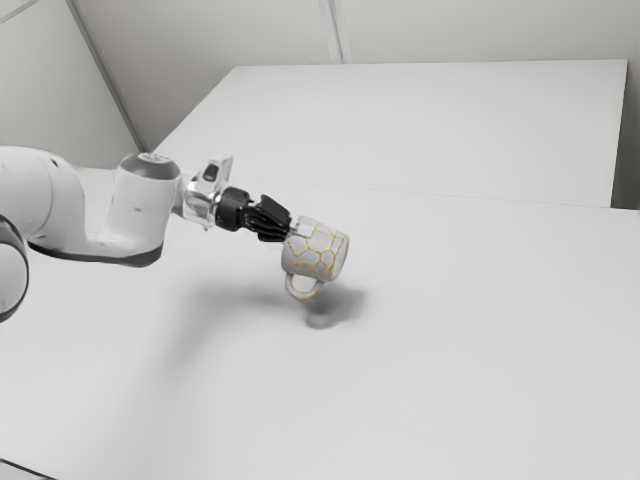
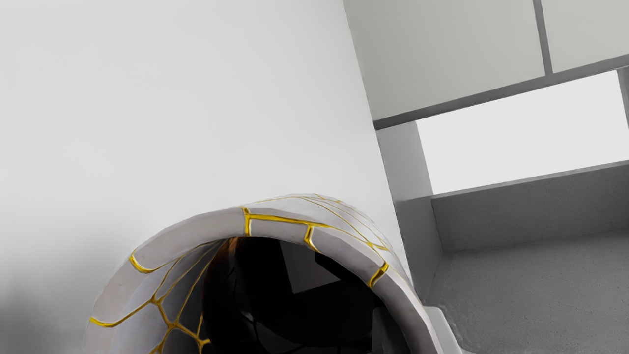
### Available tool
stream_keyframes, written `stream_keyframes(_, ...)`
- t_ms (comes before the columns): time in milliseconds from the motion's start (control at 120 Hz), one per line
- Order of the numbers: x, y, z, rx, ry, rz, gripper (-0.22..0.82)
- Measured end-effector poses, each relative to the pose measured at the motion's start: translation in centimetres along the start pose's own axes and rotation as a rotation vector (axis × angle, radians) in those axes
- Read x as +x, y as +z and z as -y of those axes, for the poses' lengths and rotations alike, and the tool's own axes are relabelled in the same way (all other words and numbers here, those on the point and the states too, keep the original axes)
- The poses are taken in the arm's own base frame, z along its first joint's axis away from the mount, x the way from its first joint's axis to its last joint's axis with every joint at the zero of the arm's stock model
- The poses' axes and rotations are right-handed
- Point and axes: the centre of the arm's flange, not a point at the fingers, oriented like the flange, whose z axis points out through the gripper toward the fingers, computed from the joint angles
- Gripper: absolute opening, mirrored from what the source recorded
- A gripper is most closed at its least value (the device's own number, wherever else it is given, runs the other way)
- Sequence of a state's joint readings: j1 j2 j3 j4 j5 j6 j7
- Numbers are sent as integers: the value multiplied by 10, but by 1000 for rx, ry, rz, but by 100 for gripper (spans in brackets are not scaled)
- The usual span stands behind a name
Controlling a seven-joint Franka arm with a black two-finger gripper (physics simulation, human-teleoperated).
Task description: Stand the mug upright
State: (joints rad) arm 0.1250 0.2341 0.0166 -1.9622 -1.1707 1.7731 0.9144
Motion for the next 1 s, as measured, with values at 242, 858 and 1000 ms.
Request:
stream_keyframes(242,2,-45,-42,488,118,280,-18)
stream_keyframes(858,-14,-38,24,1034,49,359,-18)
stream_keyframes(1000,-20,-30,41,1048,7,329,-10)
